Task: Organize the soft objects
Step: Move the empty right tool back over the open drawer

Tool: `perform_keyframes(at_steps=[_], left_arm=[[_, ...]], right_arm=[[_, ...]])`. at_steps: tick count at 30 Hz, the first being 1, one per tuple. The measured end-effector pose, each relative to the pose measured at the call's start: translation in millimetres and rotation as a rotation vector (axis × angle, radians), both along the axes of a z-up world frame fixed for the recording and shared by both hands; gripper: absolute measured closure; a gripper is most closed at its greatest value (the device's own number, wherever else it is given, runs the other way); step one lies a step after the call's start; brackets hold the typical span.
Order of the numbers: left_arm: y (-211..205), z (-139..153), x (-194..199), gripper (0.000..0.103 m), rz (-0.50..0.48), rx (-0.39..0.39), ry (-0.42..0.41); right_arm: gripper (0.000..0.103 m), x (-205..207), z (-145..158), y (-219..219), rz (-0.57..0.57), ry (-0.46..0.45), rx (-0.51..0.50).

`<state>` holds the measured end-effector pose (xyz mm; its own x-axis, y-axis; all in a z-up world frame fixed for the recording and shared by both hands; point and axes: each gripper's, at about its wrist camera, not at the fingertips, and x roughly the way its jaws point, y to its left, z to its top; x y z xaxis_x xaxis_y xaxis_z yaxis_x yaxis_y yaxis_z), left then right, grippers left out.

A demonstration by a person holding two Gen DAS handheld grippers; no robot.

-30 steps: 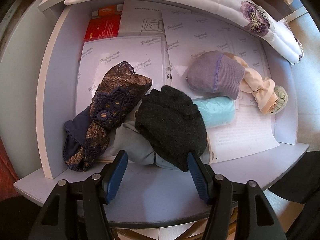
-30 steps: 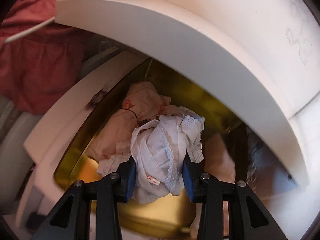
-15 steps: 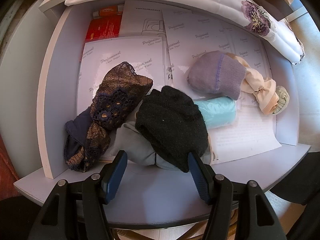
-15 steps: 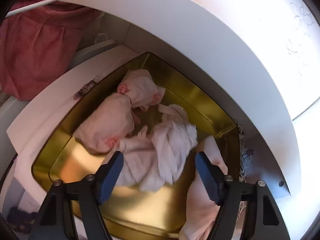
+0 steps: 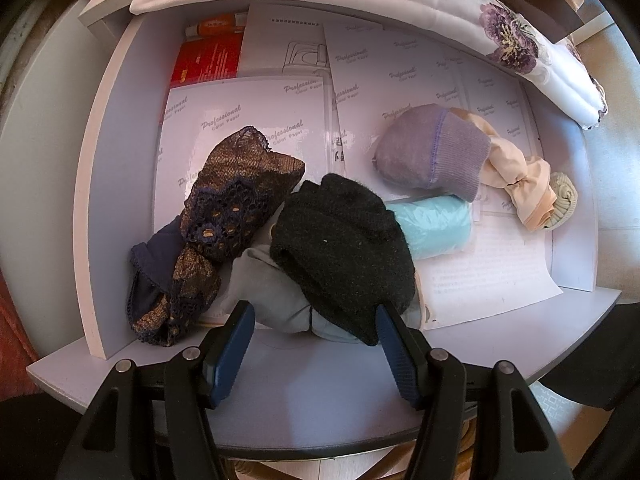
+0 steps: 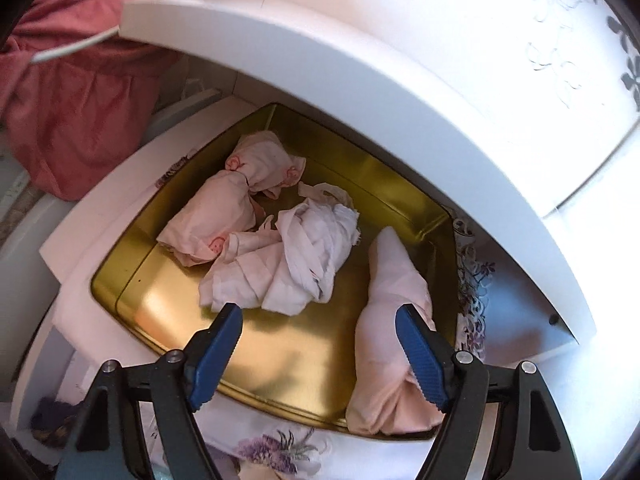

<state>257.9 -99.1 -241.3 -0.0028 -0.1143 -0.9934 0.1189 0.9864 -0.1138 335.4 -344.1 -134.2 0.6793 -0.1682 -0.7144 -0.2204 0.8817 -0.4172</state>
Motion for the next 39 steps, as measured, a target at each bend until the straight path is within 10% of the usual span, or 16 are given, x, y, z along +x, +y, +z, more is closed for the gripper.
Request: perform_keyframes(at_steps=[22, 39], left_arm=[[0.9, 0.8, 0.1, 0.039, -0.002, -0.006, -0.003], [1.7, 2.3, -0.2, 0.039, -0.004, -0.010, -0.006]], right_arm=[[0.021, -108.1, -21.6, -98.7, -0.277, 0.077, 0.280], [0.019, -141.9, -154.9, -104.1, -0.467, 0.571, 0.340]])
